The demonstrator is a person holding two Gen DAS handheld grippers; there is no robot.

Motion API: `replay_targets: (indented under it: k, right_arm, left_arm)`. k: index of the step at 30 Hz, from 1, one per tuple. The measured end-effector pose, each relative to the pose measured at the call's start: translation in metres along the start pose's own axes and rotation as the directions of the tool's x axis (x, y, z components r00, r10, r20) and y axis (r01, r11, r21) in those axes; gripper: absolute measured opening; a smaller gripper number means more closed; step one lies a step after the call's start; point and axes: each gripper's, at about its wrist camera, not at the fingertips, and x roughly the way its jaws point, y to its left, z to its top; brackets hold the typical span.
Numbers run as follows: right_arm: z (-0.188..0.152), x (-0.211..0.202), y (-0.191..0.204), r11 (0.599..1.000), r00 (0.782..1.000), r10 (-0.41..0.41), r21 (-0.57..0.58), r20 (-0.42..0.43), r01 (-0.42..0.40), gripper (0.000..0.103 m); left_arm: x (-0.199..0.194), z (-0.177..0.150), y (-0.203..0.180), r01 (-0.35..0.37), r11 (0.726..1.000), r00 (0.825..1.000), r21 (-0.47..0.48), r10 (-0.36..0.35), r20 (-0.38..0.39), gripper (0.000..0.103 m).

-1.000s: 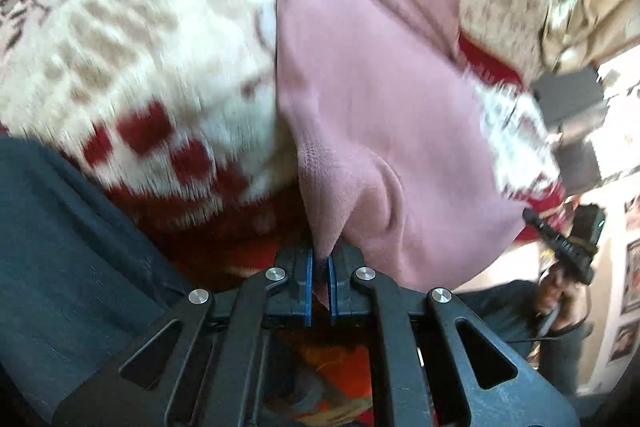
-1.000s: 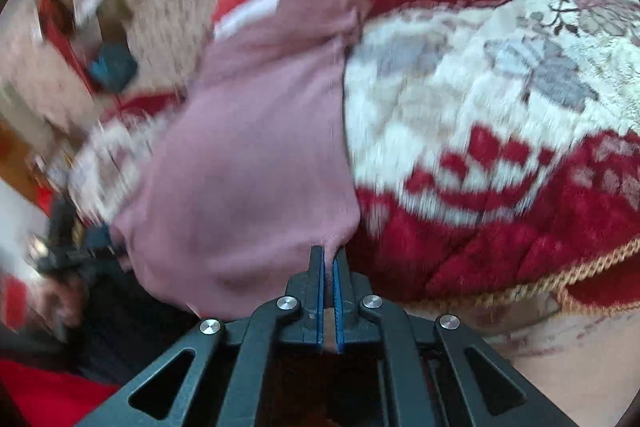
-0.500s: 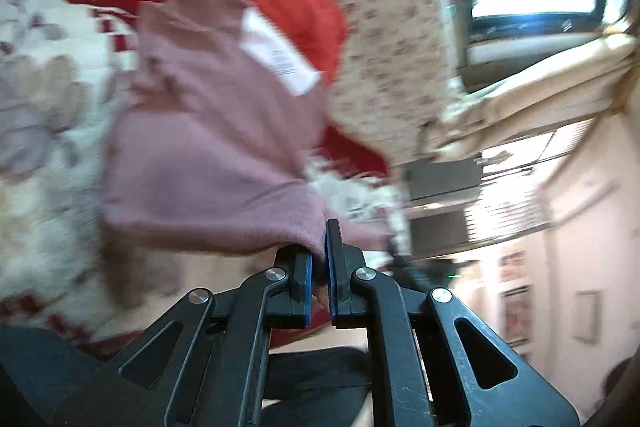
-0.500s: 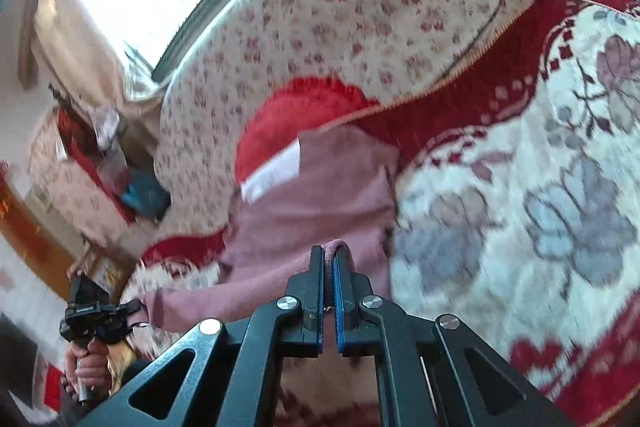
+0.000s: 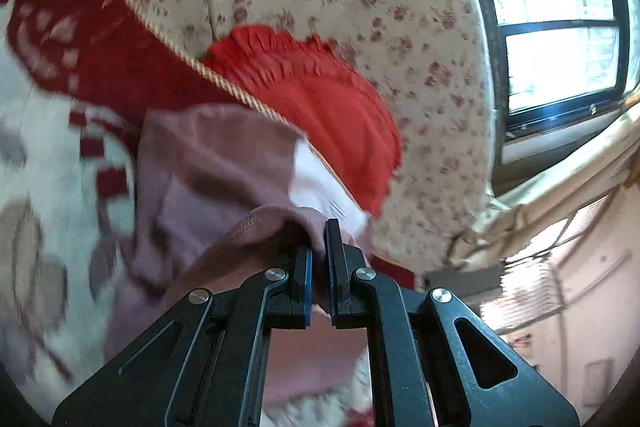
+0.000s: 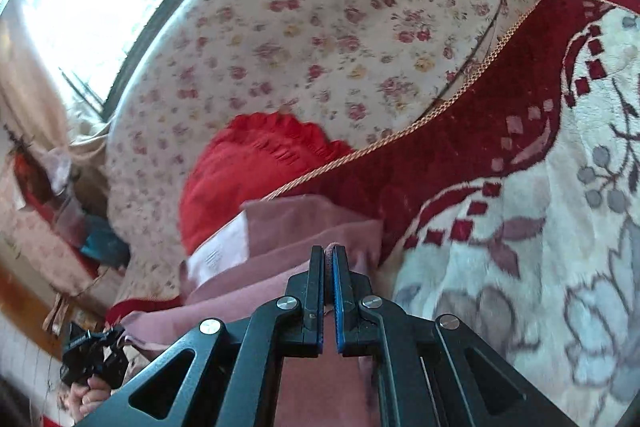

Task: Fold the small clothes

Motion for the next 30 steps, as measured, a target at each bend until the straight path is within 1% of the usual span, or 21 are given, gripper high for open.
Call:
replay_targets:
  k: [2,5,7,9,10,12,13,15,16,17,18,19,20,21,22,23,24,25,27,29,30]
  right_arm:
    - [0.008,0.02,-0.003,1.0,1.0,-0.014,0.004,-0.001,0.014,0.003]
    - [0.016,0.044,0.002,0.998,0.999,-0.04,-0.039,0.011,0.04,0.003]
    - [0.022,0.058,0.005,0.997,0.999,-0.047,-0.064,0.023,0.048,0.003]
    - [0.028,0.068,0.007,0.996,0.999,-0.039,-0.08,0.035,0.042,0.003]
    - [0.031,0.072,0.009,0.995,0.998,-0.039,-0.093,0.039,0.042,0.003]
    - [0.032,0.077,0.009,0.993,0.998,-0.044,-0.105,0.042,0.048,0.003]
    - [0.032,0.077,0.011,0.992,0.998,-0.043,-0.12,0.037,0.047,0.003]
    - [0.031,0.076,0.018,0.984,0.999,-0.041,-0.17,0.03,0.046,0.003]
    - [0.03,0.075,0.021,0.982,0.999,-0.033,-0.184,0.033,0.039,0.003]
    - [0.03,0.074,0.022,0.98,0.999,-0.034,-0.194,0.038,0.04,0.003]
    - [0.03,0.073,0.022,0.978,0.998,-0.045,-0.201,0.037,0.051,0.003]
    - [0.029,0.072,0.021,0.978,0.998,-0.048,-0.202,0.036,0.054,0.003]
    - [0.027,0.071,0.021,0.977,0.998,-0.052,-0.204,0.037,0.058,0.003]
    - [0.024,0.069,0.02,0.976,0.998,-0.059,-0.21,0.034,0.064,0.003]
    - [0.023,0.068,0.02,0.975,0.998,-0.058,-0.215,0.03,0.063,0.003]
    - [0.021,0.066,0.019,0.975,0.998,-0.051,-0.217,0.027,0.055,0.003]
    - [0.019,0.065,0.019,0.974,0.998,-0.053,-0.219,0.02,0.057,0.003]
    - [0.018,0.064,0.018,0.973,0.998,-0.059,-0.222,0.013,0.06,0.003]
    - [0.015,0.064,0.015,0.973,0.998,-0.064,-0.22,0.002,0.063,0.003]
    - [0.013,0.064,0.011,0.977,0.998,-0.068,-0.204,-0.014,0.064,0.003]
    - [0.012,0.064,0.009,0.978,0.998,-0.065,-0.199,-0.02,0.06,0.003]
  left_arm:
    - [0.01,0.009,0.005,-0.018,1.0,0.999,0.001,0.018,0.036,0.004]
    - [0.019,0.025,0.012,-0.033,0.999,0.994,0.006,0.032,0.102,0.004]
    - [0.026,0.034,0.017,-0.047,0.999,0.991,0.013,0.045,0.124,0.004]
    - [0.03,0.038,0.025,-0.035,0.999,0.992,0.008,0.034,0.123,0.004]
    - [0.03,0.035,0.028,-0.042,0.999,0.993,0.034,0.038,0.116,0.004]
    - [0.031,0.028,0.029,-0.1,0.992,0.993,0.077,0.094,0.073,0.004]
    - [0.031,0.026,0.028,-0.113,0.99,0.992,0.085,0.108,0.059,0.004]
    - [0.025,0.023,0.022,-0.132,0.984,0.991,0.118,0.126,0.051,0.004]
    - [0.02,0.021,0.016,-0.159,0.974,0.987,0.161,0.151,0.061,0.005]
    - [0.013,0.019,0.009,-0.194,0.956,0.98,0.219,0.18,0.082,0.008]
    - [0.007,0.016,0.002,-0.214,0.938,0.976,0.273,0.194,0.098,0.015]
    - [0.001,0.014,-0.004,-0.221,0.916,0.975,0.334,0.195,0.11,0.038]
    - [-0.004,0.01,-0.01,-0.231,0.886,0.972,0.401,0.198,0.123,0.061]
    - [-0.007,0.006,-0.014,-0.244,0.856,0.969,0.457,0.203,0.138,0.068]
    - [-0.008,0.0,-0.017,-0.259,0.817,0.966,0.515,0.213,0.147,0.071]
    - [-0.004,-0.008,-0.018,-0.275,0.773,0.961,0.572,0.239,0.139,0.071]
    - [0.003,-0.013,-0.018,-0.274,0.746,0.959,0.607,0.261,0.112,0.071]
    - [0.009,-0.016,-0.019,-0.272,0.726,0.956,0.631,0.279,0.09,0.071]
    - [0.023,-0.03,-0.022,-0.283,0.653,0.942,0.702,0.327,0.075,0.071]
    - [0.032,-0.034,-0.021,-0.27,0.636,0.939,0.723,0.341,0.05,0.071]
    - [0.036,-0.032,-0.019,-0.277,0.647,0.936,0.71,0.348,0.048,0.071]
